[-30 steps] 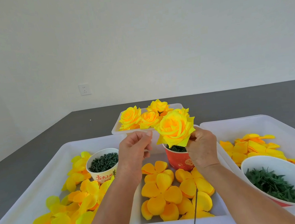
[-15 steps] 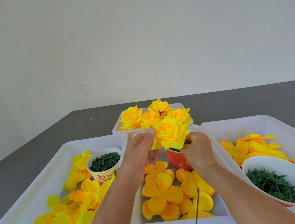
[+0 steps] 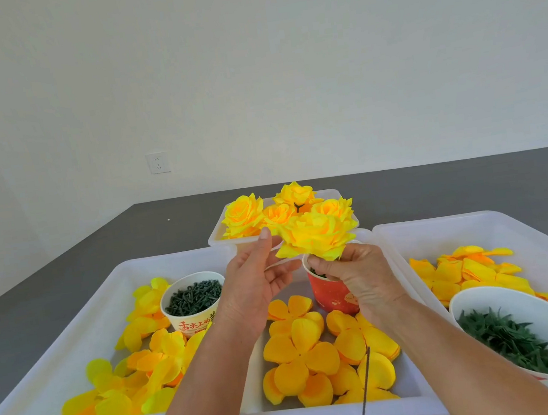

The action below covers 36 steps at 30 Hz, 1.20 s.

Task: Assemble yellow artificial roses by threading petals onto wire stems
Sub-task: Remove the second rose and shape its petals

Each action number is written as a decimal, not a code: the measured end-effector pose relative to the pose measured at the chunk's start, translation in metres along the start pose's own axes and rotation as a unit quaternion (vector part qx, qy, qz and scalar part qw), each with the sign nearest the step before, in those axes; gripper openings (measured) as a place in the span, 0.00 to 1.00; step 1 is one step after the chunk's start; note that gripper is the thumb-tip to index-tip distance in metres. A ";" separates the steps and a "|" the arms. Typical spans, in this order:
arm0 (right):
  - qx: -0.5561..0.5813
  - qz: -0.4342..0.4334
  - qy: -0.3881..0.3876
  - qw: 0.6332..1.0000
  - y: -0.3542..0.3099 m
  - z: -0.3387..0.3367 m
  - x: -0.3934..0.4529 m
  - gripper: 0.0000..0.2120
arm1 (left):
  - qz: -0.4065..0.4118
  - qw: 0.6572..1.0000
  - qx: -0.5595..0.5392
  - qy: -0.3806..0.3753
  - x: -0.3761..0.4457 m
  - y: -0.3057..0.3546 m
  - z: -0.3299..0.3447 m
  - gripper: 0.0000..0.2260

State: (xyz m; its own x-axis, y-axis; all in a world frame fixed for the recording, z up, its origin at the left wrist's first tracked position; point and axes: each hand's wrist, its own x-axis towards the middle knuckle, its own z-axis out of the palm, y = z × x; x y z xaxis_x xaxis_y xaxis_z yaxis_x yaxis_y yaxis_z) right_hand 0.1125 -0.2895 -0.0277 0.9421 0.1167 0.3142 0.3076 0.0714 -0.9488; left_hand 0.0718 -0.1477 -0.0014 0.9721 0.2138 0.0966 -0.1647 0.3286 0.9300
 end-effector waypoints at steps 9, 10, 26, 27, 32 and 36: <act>-0.115 -0.062 0.033 0.991 0.009 -0.004 0.007 0.10 | 0.000 1.000 -0.003 -0.016 0.000 -0.001 0.000 0.23; -0.111 -0.061 0.030 0.991 0.009 -0.003 0.007 0.10 | -0.002 1.000 0.001 -0.015 0.000 -0.001 0.000 0.23; -0.072 -0.063 0.078 0.992 0.013 -0.006 0.011 0.09 | -0.033 0.994 0.096 -0.039 -0.002 -0.002 -0.001 0.12; -0.080 -0.065 0.075 0.992 0.014 -0.006 0.011 0.08 | -0.031 0.994 0.092 -0.042 -0.002 -0.002 -0.002 0.08; -0.116 -0.067 0.067 0.989 0.017 -0.007 0.012 0.04 | -0.023 0.996 0.082 -0.032 -0.002 -0.001 -0.003 0.08; -0.135 -0.084 0.059 0.986 0.014 -0.007 0.011 0.03 | -0.009 0.998 0.064 -0.026 -0.003 0.000 0.001 0.08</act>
State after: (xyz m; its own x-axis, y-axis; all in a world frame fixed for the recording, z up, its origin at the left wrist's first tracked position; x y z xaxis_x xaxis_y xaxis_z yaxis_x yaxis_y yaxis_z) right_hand 0.1285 -0.2944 -0.0375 0.8791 0.0086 0.4765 0.4694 -0.1886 -0.8626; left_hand 0.0688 -0.1490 -0.0011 0.9824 0.1605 0.0954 -0.1285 0.2102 0.9692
